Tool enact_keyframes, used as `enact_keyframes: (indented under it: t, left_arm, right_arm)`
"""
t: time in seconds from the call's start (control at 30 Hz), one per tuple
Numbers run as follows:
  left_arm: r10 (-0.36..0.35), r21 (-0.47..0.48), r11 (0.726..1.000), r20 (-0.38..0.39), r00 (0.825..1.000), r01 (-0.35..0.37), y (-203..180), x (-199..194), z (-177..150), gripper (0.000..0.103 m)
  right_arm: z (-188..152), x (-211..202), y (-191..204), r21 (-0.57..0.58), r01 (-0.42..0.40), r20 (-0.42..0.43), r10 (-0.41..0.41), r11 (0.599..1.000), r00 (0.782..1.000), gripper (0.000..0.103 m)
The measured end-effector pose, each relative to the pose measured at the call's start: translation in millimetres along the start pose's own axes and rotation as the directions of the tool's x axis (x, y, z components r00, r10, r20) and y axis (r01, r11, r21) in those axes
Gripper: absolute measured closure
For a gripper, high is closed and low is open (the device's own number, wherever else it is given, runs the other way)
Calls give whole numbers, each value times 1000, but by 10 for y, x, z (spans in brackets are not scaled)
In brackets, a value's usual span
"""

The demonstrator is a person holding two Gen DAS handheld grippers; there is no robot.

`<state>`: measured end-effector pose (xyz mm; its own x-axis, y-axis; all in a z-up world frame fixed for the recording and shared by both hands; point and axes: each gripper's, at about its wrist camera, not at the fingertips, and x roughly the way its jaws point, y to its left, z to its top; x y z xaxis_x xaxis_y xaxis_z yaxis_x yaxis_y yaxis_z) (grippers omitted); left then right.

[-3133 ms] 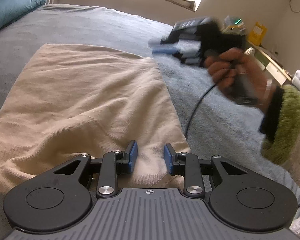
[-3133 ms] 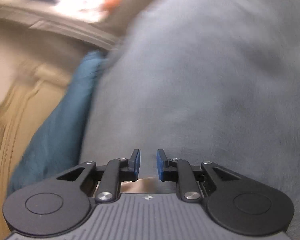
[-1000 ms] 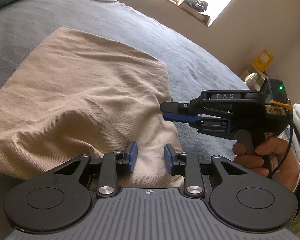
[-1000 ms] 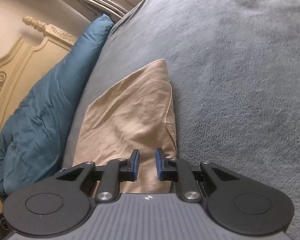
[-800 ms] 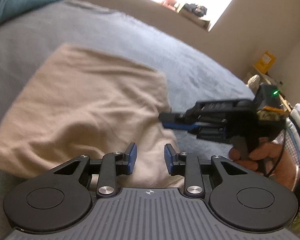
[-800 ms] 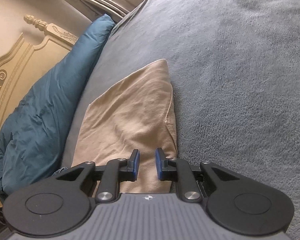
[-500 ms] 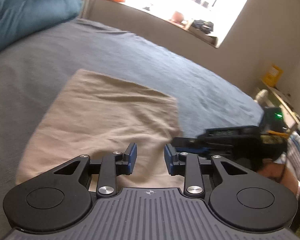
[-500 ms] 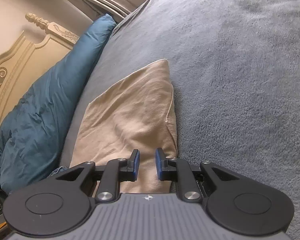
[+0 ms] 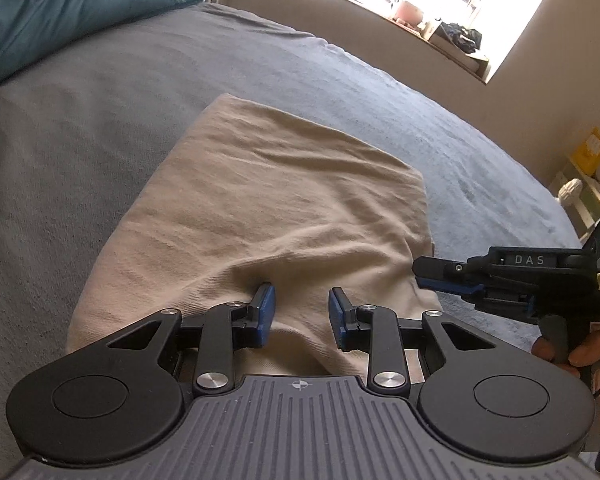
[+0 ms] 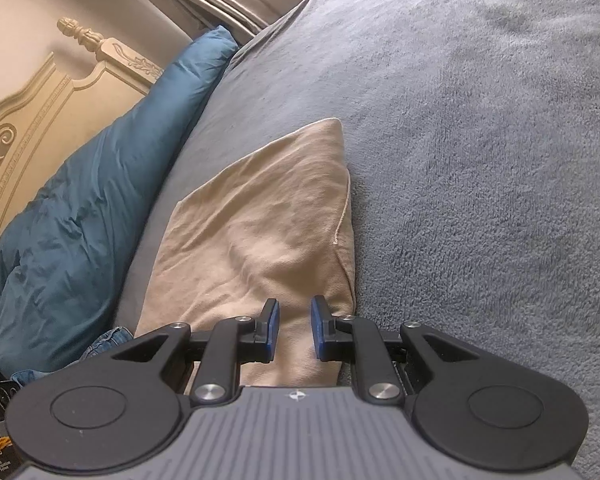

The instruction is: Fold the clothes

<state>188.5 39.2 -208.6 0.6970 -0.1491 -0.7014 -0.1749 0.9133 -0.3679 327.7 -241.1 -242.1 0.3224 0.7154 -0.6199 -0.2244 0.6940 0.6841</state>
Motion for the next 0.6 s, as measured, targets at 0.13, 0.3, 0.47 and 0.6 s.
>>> enact_keyframes:
  t: [0.13,0.3,0.47,0.6]
  left_arm:
    - [3,1,1000,-1,1000,-3,-12,2,0,74]
    - [4,4,1000,-1,1000,-4,-11,0,-2,74]
    - [3,1,1000,0,1000,-3,-10,2,-5,74]
    - [4,1,1000,0,1000,-4,-10,5,-7,74]
  right_arm:
    - [1,1,9,-2,2,1,-2,1000,1000,86]
    - [-14,-6,28,-5,9,4,-9,1000,1000,86]
    - [-22,-10,28,-5,11,7,-11,1000,1000,86]
    - [-24,-11,27,-3,11,7,-11,1000,1000,86]
